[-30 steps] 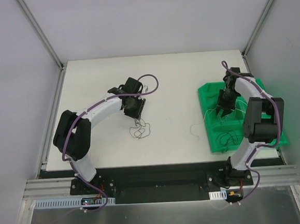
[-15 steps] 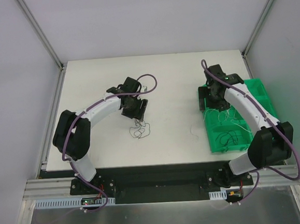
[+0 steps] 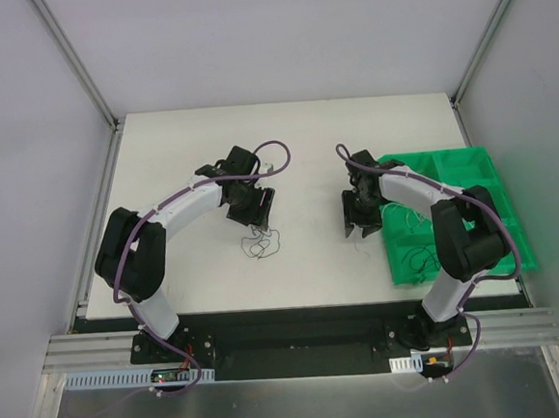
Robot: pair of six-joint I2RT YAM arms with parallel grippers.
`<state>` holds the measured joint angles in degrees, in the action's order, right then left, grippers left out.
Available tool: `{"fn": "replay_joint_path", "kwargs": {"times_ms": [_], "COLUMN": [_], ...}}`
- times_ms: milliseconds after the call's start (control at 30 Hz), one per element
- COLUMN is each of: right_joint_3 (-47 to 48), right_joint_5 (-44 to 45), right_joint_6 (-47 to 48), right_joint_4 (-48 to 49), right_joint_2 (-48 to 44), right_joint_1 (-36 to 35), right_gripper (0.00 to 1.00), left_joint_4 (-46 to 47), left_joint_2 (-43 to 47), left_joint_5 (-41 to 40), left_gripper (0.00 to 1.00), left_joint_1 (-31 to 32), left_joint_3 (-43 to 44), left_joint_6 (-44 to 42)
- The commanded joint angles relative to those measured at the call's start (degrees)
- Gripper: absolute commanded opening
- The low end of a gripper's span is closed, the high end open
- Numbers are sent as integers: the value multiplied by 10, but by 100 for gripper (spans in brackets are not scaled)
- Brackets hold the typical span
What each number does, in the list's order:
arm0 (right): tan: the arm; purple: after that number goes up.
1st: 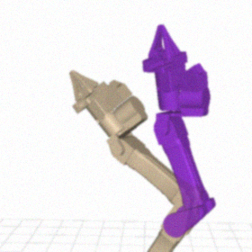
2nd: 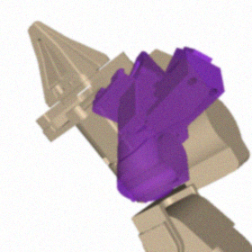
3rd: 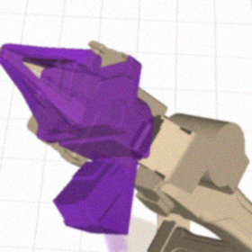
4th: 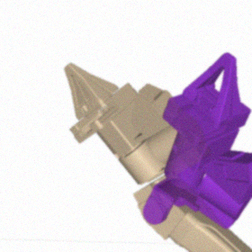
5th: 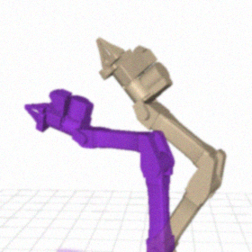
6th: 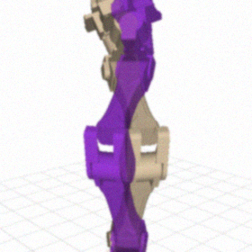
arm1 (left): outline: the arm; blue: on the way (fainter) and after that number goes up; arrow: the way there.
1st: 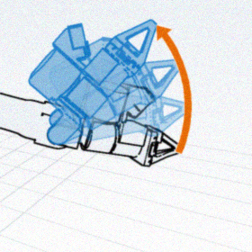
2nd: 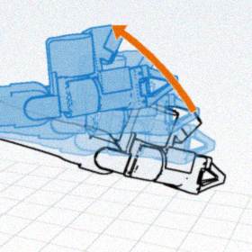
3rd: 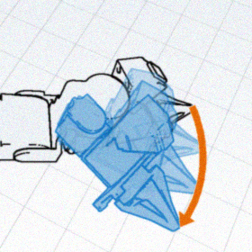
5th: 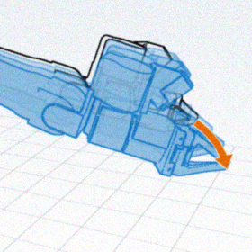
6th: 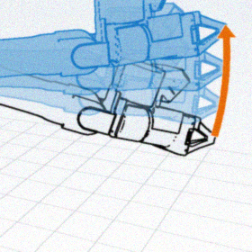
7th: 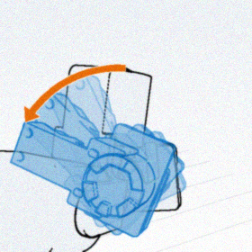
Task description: Untangle the cables
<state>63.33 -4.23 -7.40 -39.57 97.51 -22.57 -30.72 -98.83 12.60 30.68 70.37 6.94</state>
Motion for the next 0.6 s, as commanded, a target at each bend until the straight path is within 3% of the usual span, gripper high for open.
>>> {"fn": "replay_joint_path", "kwargs": {"times_ms": [0, 233, 367, 467, 567], "right_joint_3": [-14, -30, -4, 3, -24], "right_joint_5": [-3, 2, -5, -66, -187], "right_joint_6": [-17, -24, -19, -12, -15], "right_joint_4": [25, 38, 17, 12, 50], "right_joint_2": [14, 32, -5, -76, -147], "right_joint_1": [-10, -35, -38, -14, 48], "right_gripper": [46, 21, 0, 0, 0], "left_joint_4": [1, 3, 3, 3, 4], "left_joint_2": [27, 30, 32, 33, 34], "left_joint_5": [18, 18, 19, 19, 18], "left_gripper": [57, 56, 56, 56, 56], "left_joint_1": [-3, -4, -4, -4, -4], "left_joint_3": [-1, -6, -7, -9, -10], "left_joint_6": [0, 0, -1, -2, -3]}}
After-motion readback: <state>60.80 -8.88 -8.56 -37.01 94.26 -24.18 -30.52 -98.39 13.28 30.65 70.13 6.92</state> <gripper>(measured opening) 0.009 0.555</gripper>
